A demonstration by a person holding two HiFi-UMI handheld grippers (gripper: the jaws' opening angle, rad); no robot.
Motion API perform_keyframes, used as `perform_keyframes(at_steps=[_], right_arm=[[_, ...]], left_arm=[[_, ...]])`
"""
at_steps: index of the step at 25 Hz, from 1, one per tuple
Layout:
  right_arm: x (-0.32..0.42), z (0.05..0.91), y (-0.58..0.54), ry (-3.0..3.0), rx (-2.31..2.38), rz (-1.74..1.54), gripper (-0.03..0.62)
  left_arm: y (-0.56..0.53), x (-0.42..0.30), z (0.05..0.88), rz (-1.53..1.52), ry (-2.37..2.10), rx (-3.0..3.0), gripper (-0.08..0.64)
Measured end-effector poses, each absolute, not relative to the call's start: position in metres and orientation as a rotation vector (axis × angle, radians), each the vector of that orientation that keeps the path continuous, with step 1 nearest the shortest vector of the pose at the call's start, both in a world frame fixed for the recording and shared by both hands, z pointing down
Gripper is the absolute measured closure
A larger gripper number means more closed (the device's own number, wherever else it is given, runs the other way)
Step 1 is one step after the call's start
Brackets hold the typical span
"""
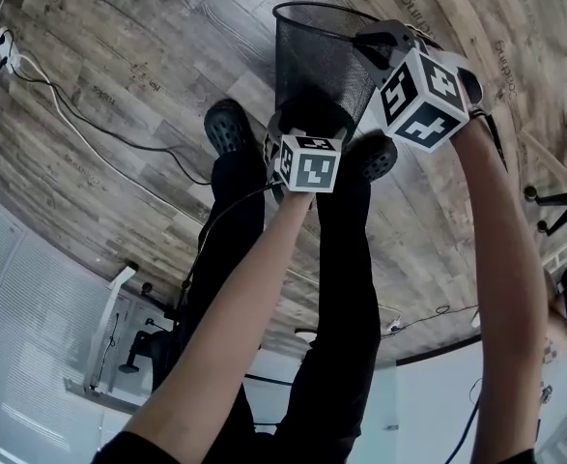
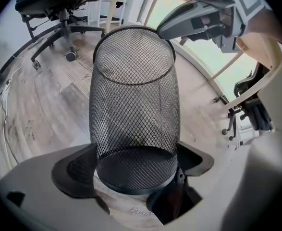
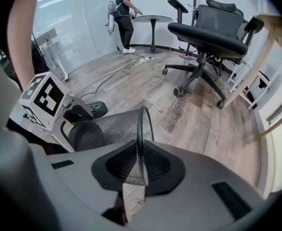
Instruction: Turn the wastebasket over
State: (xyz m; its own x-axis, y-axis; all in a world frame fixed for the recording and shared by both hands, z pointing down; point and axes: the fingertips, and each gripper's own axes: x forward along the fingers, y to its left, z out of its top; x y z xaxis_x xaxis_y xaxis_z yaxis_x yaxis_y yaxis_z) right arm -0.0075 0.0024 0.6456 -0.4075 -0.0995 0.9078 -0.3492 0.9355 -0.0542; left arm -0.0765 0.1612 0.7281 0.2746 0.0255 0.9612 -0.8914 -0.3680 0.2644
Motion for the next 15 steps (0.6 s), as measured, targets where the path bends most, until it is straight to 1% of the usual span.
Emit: perform_keyframes(at_steps=[8, 15], right_arm=[[-0.001, 0.628, 0.031, -2.024, 0.309, 0.337, 0.532], [-0.011, 0.610, 0.052, -2.063, 0.275, 0.347, 0.534]], left_arm=[[0.176, -0.080, 0.727, 1.295, -0.755, 1.689, 0.049], [0.191, -0.088, 0.725, 1.350, -0.693, 1.670, 0.051]])
